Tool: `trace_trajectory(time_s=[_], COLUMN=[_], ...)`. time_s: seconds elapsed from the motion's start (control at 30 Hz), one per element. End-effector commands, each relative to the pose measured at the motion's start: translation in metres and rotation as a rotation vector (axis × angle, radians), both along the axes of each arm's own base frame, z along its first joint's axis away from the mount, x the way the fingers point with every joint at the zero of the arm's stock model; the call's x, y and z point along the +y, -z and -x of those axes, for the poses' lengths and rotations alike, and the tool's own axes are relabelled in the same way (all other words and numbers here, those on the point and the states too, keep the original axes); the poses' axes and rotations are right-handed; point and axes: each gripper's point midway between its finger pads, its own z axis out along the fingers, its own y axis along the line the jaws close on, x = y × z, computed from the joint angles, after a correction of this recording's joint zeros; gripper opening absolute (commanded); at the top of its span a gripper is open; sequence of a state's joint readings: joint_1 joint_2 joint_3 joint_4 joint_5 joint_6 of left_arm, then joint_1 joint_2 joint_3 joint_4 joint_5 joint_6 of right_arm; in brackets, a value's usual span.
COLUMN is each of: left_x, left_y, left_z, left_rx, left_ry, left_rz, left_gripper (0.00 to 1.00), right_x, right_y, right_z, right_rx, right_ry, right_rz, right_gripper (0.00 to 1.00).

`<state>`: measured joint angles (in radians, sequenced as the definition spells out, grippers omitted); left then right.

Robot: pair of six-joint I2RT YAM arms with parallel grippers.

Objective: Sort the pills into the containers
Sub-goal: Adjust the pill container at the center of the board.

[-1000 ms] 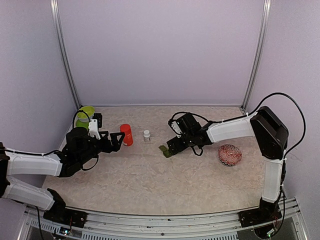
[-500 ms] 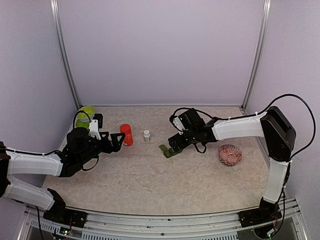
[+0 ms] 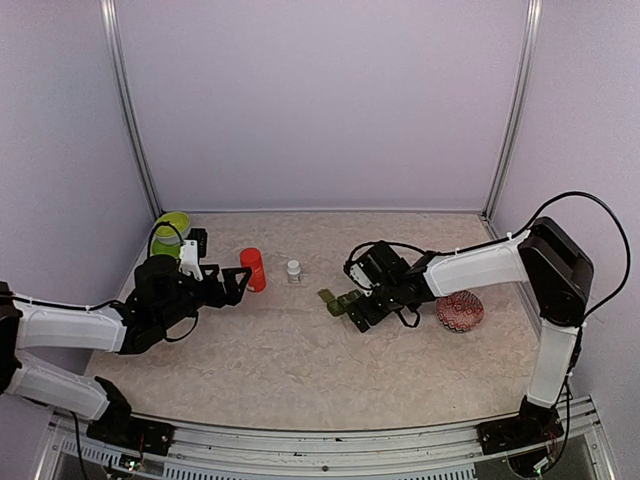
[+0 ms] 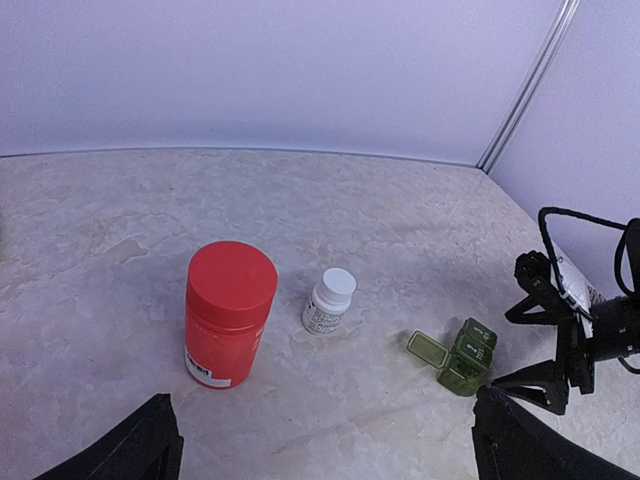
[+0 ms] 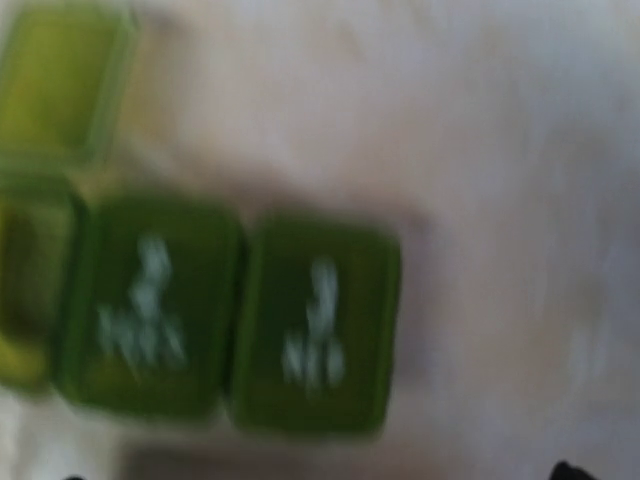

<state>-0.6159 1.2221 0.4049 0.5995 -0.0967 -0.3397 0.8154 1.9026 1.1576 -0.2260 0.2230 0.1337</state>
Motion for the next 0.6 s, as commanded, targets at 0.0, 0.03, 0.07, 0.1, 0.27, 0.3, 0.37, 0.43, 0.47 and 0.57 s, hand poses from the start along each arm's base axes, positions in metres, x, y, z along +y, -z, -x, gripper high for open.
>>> trace_trajectory(time_s=[0.0,0.03,0.07,0.1,0.27,0.3,0.37,0.43,0.47,0.57], left_x=[-0.003,-0.003,-0.003,-0.003,-0.004,-0.004,-0.003,-0.002,-0.002,-0.001], left_y=[-0.006,-0.007,-0.006,-0.006,-0.006,-0.006,-0.006,-0.007,-0.007,-0.007], left_z=[-0.001,0.0,0.0,-0.001,-0.001,-0.001,0.0,0.0,0.0,0.0], left_rx=[-0.023,-0.024,-0.024,-0.024,-0.021,-0.021,-0.023,-0.025,-0.025,-0.025], left_ry=[0.013,0.015,0.016,0.015,0.017,0.017,0.014,0.011,0.01,0.009], left_rz=[0.014,0.014,0.014,0.014,0.013,0.013,0.013,0.014,0.014,0.013], left_gripper=[0.99,0.99,0.99,0.99,0.99,0.99,0.99,0.99,0.99,0.99], right_x=[-0.016,-0.02,-0.025,-0.029,-0.04,-0.04,-0.041,-0.043,-0.043,-0.04], right_y=[-0.007,-0.003,0.002,0.007,0.021,0.021,0.023,0.025,0.024,0.026], right_z=[0.008,0.008,0.008,0.007,-0.002,-0.006,-0.011,-0.018,-0.021,-0.028], right_rx=[-0.009,-0.008,-0.008,-0.006,-0.012,-0.016,-0.019,-0.021,-0.024,-0.024], right_ry=[0.044,0.054,0.069,0.081,0.132,0.14,0.152,0.167,0.171,0.161], right_rz=[0.022,0.043,0.065,0.086,0.141,0.139,0.136,0.13,0.123,0.109], right_gripper=[1.0,1.0,1.0,1.0,1.0,1.0,1.0,1.0,1.0,1.0])
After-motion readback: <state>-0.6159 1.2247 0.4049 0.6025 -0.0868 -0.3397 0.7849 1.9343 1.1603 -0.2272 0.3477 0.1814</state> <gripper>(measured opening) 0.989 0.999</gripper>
